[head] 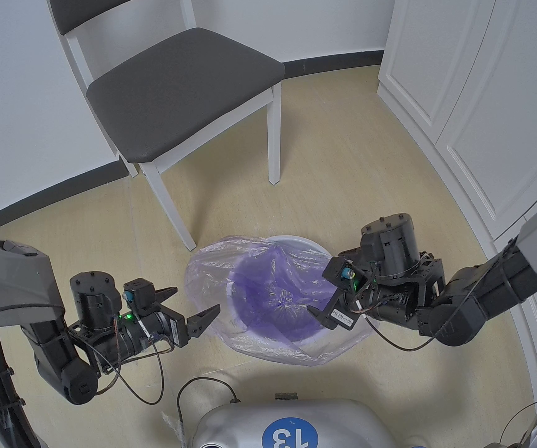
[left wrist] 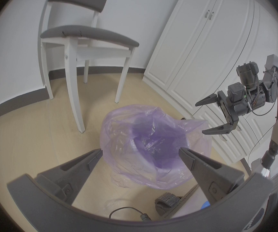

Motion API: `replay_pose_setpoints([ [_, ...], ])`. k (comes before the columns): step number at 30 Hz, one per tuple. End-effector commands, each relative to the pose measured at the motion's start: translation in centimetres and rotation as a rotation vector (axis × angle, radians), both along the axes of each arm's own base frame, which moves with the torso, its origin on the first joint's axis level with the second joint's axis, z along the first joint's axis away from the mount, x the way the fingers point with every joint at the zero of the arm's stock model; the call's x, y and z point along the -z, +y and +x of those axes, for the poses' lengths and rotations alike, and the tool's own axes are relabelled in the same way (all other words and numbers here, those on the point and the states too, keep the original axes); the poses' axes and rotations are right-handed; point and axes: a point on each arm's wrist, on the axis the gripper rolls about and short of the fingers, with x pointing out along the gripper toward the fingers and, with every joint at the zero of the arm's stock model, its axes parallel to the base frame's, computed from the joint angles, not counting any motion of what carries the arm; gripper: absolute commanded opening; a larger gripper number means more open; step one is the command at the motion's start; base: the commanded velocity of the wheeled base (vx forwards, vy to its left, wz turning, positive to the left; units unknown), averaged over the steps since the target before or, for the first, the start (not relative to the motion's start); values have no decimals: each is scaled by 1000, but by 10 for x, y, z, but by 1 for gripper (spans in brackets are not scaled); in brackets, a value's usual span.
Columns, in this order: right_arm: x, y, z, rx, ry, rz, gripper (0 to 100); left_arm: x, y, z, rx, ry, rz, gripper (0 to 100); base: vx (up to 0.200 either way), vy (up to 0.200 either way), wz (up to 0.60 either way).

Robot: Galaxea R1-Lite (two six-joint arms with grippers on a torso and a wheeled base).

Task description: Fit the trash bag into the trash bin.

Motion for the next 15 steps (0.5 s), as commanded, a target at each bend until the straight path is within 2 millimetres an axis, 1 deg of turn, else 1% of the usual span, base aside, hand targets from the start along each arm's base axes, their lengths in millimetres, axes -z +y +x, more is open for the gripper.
replay_pose_setpoints([
  [1,30,10,15,1,43,-37,100,-6,-6,13,4,-34,-3,100,0,0,0],
  [8,51,27,39,6,33,-26,100,-9,-5,14,2,-39,8,100,0,0,0],
  [9,51,27,39,6,33,-26,100,-9,-5,14,2,-39,8,100,0,0,0],
  [10,56,29,46,10,28,-27,100,-10,-3,15,-5,-43,6,100,0,0,0],
  [11,57,29,47,10,27,-28,0,-10,-3,15,-6,-43,6,100,0,0,0],
  [15,55,27,49,18,19,-18,0,-10,-5,20,-5,-49,4,100,0,0,0],
])
